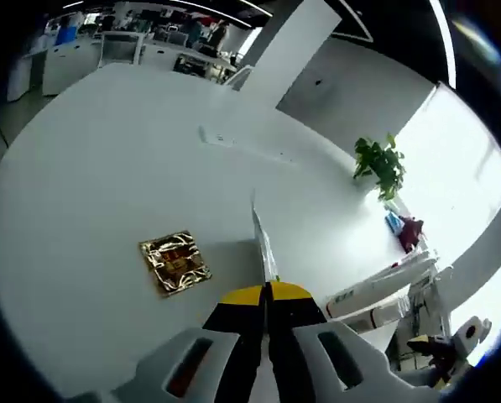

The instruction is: Arrange the skincare products in the storage area until every visible bottle or jar stands upright without overlapping.

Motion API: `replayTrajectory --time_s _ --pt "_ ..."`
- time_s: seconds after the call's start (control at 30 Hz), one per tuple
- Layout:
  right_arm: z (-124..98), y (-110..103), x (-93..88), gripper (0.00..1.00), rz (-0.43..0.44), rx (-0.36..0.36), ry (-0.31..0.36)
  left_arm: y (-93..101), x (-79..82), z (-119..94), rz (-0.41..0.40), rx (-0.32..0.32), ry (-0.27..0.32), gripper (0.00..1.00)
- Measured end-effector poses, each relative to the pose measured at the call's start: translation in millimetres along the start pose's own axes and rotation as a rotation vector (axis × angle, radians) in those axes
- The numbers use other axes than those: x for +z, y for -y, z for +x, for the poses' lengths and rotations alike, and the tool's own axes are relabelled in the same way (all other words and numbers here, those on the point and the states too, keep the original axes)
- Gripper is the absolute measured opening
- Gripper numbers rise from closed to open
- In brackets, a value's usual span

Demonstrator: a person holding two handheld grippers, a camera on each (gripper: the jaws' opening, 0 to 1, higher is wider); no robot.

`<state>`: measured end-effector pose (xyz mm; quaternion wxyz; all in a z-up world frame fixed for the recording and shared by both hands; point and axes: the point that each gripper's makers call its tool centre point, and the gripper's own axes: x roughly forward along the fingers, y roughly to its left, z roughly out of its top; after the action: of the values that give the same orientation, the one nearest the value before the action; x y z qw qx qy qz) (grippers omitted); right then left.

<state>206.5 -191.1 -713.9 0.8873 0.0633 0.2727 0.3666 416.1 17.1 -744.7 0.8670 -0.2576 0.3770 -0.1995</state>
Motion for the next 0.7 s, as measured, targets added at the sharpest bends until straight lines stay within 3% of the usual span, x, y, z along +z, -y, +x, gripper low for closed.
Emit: replayTrajectory --time_s 0.07,0.13,0.2,0.33,0.47,0.6,0.7 --pt "1 -5 1.1 0.78 -0.003 0.02 -0.006 -4.9 0.2 -9 -0.004 0.0 0.007 0.04" --pt "2 -9 3.2 0.78 -0.002 0.039 -0.014 6.3 -9.2 -20 -0.011 -0.007 0.019 0.04" --pt "3 -18 7.3 0.77 -0.007 0.074 -0.017 10.5 -2.3 -33 -0.057 -0.039 0.044 0.04" --pt "9 -39 11.6 0.75 -0.056 0.138 -0.037 22.0 -10.7 -49 -0.06 -0.055 0.064 0.04" --pt "20 -61 24.6 0.75 -0.037 0.223 0.001 29.9 -9.7 -67 -0.081 -0.091 0.097 0.04" --pt "37 -73 30.9 0.75 -0.056 0.248 0.008 43.8 -8.3 -83 -0.106 -0.138 0.121 0.04" --pt "52 -93 34.3 0.75 0.049 0.349 0.026 57.6 -5.4 -97 -0.099 -0.185 0.134 0.04"
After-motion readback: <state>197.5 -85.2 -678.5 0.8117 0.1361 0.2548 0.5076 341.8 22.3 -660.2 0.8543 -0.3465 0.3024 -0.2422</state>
